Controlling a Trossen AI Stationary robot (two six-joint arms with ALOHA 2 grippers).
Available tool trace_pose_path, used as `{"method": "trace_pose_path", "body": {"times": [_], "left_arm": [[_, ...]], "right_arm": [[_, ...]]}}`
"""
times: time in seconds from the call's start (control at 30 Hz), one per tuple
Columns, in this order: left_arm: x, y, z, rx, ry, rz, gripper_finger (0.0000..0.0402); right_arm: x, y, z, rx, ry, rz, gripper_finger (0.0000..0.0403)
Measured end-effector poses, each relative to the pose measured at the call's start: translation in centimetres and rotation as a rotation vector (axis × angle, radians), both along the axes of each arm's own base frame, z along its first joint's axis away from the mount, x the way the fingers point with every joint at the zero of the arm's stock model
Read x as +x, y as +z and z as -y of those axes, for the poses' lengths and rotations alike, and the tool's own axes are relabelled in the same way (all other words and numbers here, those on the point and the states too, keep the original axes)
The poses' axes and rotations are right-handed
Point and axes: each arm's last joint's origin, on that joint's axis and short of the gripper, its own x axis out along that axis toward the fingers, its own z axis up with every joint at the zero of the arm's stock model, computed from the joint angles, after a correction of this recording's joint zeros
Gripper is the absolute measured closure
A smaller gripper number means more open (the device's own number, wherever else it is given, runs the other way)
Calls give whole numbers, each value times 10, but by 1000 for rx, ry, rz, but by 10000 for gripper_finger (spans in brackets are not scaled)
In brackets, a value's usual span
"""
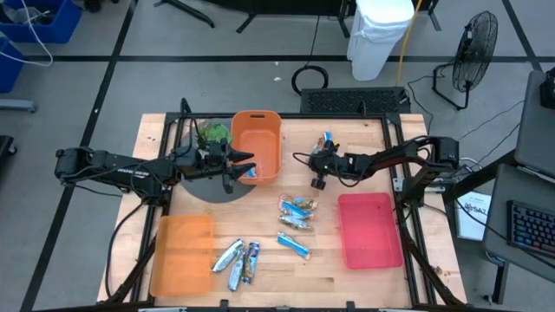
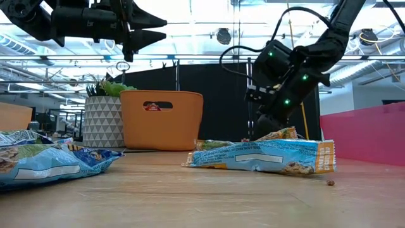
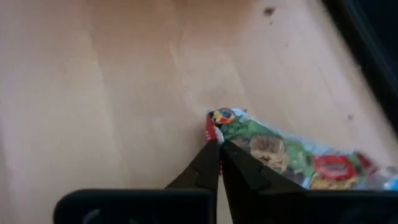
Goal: Pick and place Granola Bars by type
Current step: Put the red granola bar into the orange bin
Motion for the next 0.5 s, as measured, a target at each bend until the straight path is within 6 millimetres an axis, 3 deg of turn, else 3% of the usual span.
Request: {"method": "trace_pose_path", "body": {"times": [0.27, 0.5], "left_arm": [[0, 0, 0, 0, 0, -1, 229], [0, -3, 0, -2, 4, -27, 229]], "right_arm": [[8, 16, -15, -70, 101, 73, 402], [9, 59, -39, -76, 227, 268, 403]]}}
